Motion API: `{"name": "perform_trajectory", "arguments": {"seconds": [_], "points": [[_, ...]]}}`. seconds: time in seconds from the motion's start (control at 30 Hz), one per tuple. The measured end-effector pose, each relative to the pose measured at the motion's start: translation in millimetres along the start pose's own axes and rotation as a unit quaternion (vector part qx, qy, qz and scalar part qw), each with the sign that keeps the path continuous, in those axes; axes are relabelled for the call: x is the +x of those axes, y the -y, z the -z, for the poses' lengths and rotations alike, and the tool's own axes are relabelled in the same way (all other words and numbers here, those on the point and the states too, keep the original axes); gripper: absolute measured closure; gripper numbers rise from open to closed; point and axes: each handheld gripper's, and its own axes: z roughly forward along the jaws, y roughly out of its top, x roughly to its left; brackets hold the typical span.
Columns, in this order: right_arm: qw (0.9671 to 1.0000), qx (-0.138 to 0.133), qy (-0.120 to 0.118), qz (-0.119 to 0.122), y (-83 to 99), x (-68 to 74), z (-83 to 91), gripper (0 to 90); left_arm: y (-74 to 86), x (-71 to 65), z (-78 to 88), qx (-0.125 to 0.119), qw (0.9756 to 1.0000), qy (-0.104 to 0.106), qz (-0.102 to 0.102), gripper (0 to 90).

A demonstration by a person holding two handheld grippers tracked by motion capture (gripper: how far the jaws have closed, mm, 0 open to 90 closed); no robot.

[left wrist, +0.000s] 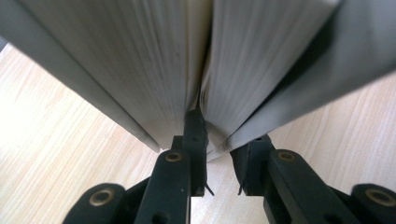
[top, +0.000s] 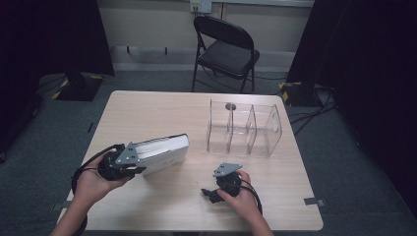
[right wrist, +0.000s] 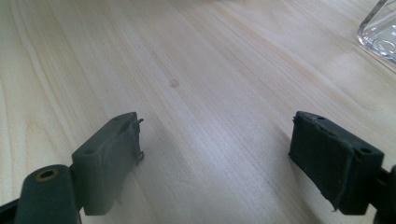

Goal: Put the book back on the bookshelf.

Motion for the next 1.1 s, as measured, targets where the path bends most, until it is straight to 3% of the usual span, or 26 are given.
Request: {"name": "perform_trajectory", "arguments": {"seconds": [0.77,1.03,1.1], "points": [[0.9999,0.004,0.011,-0.011,-0.5,2.1,-1.0,11.9,9.8,-8.2,13.8,-0.001,0.9997,0.017,0.015,77.1],[0.9999,0.006,0.010,-0.010,-1.7,2.9,-1.1,13.6,10.7,-1.4,13.3,-0.004,0.9992,0.024,0.032,76.9],[0.9999,0.006,0.006,-0.007,-2.9,2.0,-1.8,13.8,11.4,0.4,12.7,-0.008,0.9986,0.027,0.044,76.9]]}}
